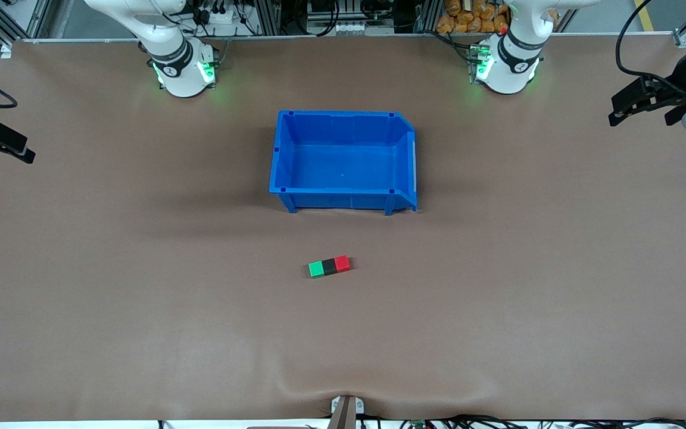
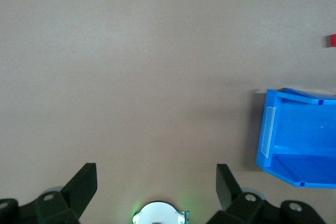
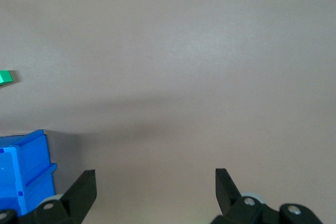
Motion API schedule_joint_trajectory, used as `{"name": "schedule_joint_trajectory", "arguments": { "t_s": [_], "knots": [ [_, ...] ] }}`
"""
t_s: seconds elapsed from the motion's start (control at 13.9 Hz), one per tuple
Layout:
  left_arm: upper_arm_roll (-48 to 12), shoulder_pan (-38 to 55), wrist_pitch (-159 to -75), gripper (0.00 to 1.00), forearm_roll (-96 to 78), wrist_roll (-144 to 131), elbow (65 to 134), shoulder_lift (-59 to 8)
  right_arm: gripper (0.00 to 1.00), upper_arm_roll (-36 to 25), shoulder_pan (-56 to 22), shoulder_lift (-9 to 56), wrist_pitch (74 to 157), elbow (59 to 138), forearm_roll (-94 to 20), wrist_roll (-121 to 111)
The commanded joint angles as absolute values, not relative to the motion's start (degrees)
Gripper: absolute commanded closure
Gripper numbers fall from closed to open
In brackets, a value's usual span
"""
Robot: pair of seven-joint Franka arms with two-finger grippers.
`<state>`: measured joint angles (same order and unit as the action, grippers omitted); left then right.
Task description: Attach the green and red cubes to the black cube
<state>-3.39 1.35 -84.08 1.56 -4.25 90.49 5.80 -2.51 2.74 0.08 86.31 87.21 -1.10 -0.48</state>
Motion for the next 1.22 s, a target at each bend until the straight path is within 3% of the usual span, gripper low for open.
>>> {"name": "schedule_joint_trajectory", "arguments": {
  "t_s": [0.0, 1.15],
  "knots": [
    [-3.3, 1.2, -83.3, 0.00, 2.6, -3.7, 89.4, 5.4, 0.00, -2.6, 2.3, 0.5, 85.0, 85.5, -0.8, -0.2],
    [-3.3, 1.2, -81.4, 0.00, 2.6, -3.9, 88.2, 5.1, 0.00, -2.5, 2.1, 0.6, 85.0, 85.6, -1.0, 0.1]
  ]
}}
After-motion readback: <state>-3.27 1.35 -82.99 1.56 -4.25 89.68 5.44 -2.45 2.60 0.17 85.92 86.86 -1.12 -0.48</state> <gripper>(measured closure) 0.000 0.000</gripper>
